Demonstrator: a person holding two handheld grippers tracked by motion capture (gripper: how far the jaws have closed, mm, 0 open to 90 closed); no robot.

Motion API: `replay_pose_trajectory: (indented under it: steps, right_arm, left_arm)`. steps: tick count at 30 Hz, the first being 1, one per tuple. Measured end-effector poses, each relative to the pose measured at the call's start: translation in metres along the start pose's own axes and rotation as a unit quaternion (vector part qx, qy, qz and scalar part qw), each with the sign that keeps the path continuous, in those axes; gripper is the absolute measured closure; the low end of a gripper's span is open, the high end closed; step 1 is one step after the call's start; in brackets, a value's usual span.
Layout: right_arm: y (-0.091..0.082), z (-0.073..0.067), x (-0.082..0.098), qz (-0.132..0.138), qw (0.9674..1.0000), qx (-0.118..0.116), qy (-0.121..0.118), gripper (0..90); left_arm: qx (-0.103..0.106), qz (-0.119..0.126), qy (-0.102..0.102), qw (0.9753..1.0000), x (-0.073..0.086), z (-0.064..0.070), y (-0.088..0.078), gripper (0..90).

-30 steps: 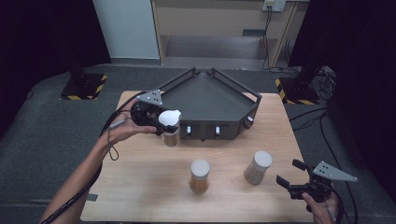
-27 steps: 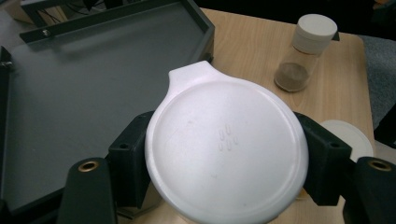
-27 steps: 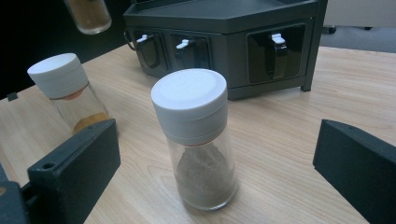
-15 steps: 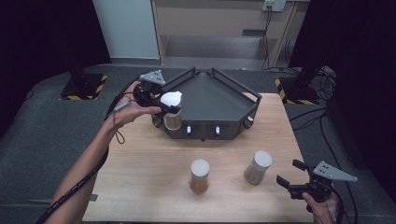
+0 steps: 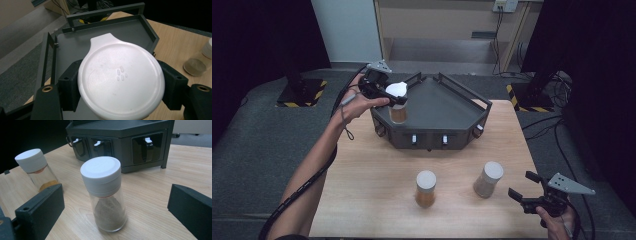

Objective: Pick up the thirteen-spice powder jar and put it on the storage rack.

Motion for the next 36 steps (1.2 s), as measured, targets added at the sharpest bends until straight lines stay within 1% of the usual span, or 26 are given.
replay_pose_trajectory:
  steps: [2, 4, 8, 9, 10, 15, 21, 25, 36]
  right_arm:
    - [0.0, 0.0, 0.0, 0.0, 1.0, 0.0, 0.0, 1.3]
    - [0.0, 0.0, 0.0, 0.001, 1.0, 0.0, 0.001, 1.3]
    - [0.0, 0.0, 0.0, 0.0, 1.0, -0.001, 0.001, 1.3]
    - [0.0, 0.0, 0.0, 0.0, 1.0, -0.001, 0.0, 1.3]
    - [0.0, 0.0, 0.0, 0.0, 1.0, -0.001, 0.0, 1.3]
    - [-0.001, 0.0, 0.0, 0.001, 1.0, -0.001, 0.001, 1.3]
    - [-0.001, 0.0, 0.0, 0.001, 1.0, 0.0, 0.001, 1.4]
    - [-0.001, 0.0, 0.001, 0.001, 1.0, -0.001, 0.002, 1.5]
    - [0.0, 0.001, 0.001, 0.0, 1.0, -0.001, 0.006, 1.7]
  left_arm:
    - [-0.006, 0.002, -0.011, 0.9999, -0.001, -0.002, 0.002, 29.4]
    - [-0.013, 0.0, -0.016, 0.9998, -0.003, -0.004, 0.005, 29.4]
    - [-0.023, -0.006, -0.038, 0.999, -0.005, -0.008, 0.012, 29.4]
    - [-0.028, -0.007, -0.043, 0.9986, -0.005, -0.01, 0.015, 29.4]
    - [-0.028, -0.007, -0.043, 0.9986, -0.005, -0.01, 0.015, 29.4]
    - [-0.038, -0.006, -0.056, 0.9977, -0.005, -0.014, 0.022, 29.4]
    - [-0.044, -0.008, -0.065, 0.9969, -0.005, -0.018, 0.029, 29.4]
    - [-0.044, -0.008, -0.071, 0.9964, -0.002, -0.021, 0.035, 29.4]
    - [-0.047, -0.018, -0.075, 0.9959, 0.001, -0.022, 0.047, 29.4]
Point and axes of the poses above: each handheld gripper's, and its own axes: y roughly forward along the jaws, x roughly out of its underside, z roughly to its right, the point moved 8 cm from there along y, roughly forward along the jaws, and after that the axes turned 13 degrees about -z, right-handed, at the moved point
